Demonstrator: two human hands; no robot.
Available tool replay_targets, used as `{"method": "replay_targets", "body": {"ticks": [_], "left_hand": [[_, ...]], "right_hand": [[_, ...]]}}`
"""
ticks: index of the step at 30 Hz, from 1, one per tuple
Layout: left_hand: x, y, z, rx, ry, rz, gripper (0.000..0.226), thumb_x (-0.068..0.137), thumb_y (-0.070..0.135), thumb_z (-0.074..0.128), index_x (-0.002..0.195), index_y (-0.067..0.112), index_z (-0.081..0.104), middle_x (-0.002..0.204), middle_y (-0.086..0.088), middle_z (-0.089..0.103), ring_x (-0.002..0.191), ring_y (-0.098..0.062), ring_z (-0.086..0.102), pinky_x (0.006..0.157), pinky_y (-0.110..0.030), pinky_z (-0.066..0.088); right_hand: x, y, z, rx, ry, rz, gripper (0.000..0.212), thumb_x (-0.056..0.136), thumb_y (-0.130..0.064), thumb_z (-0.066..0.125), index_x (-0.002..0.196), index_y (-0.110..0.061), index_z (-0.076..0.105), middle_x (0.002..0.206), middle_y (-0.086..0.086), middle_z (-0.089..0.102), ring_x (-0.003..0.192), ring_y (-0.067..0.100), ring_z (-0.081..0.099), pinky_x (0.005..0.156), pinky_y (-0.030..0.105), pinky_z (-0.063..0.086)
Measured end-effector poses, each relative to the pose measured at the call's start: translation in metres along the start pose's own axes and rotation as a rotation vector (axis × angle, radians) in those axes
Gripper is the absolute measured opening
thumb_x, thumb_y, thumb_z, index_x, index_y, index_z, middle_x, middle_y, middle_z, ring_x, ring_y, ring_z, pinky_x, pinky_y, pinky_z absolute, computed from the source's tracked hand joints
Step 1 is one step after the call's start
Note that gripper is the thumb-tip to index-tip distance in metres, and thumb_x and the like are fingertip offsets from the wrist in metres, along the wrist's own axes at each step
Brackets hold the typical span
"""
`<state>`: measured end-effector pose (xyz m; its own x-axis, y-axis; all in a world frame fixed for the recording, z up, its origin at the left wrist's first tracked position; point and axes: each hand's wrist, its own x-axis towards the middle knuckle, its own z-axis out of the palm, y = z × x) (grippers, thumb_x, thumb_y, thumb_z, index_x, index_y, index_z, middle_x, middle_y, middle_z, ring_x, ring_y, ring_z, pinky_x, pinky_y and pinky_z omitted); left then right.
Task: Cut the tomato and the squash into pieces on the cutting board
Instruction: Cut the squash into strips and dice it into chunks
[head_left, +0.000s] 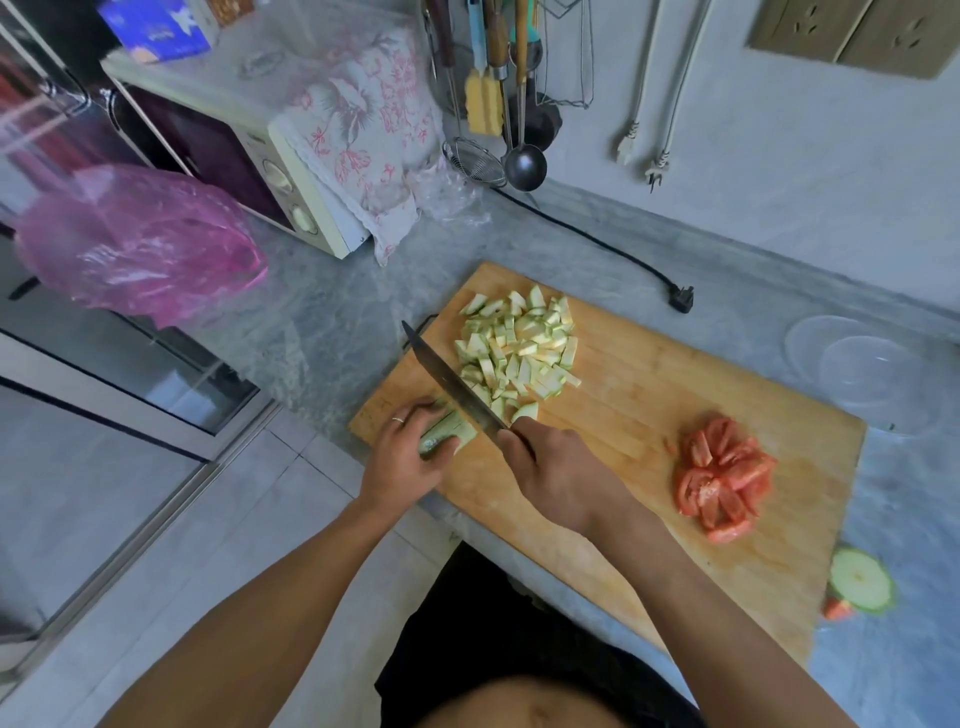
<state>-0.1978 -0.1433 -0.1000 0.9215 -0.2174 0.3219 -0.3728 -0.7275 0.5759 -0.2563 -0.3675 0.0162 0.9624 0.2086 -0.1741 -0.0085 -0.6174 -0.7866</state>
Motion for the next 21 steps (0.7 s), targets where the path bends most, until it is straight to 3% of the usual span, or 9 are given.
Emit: {"method": "replay_targets", "body": {"ticks": [6, 21], "left_hand": [[-0.003, 0.001, 0.002, 0.002, 0.053, 0.009, 0.038, 0.080, 0.032, 0.077, 0.105, 0.005, 0.070, 0.115, -0.007, 0.062, 0.110, -0.018, 0.060, 0.095, -0.029, 0.050], [-0.003, -0.002, 0.009, 0.034, 0.075, 0.064, 0.033, 0.085, 0.027, 0.075, 0.106, 0.002, 0.067, 0.116, -0.011, 0.063, 0.109, -0.026, 0.062, 0.089, -0.045, 0.052]], "right_hand": [[-0.005, -0.003, 0.003, -0.029, 0.002, -0.027, 0.034, 0.104, -0.036, 0.040, 0.075, -0.020, 0.043, 0.060, 0.005, 0.050, 0.050, 0.023, 0.041, 0.049, 0.035, 0.031], [-0.006, -0.012, 0.015, -0.214, -0.061, 0.002, 0.030, 0.106, -0.040, 0.031, 0.091, -0.016, 0.040, 0.069, 0.013, 0.053, 0.052, 0.030, 0.044, 0.047, 0.033, 0.031]]}}
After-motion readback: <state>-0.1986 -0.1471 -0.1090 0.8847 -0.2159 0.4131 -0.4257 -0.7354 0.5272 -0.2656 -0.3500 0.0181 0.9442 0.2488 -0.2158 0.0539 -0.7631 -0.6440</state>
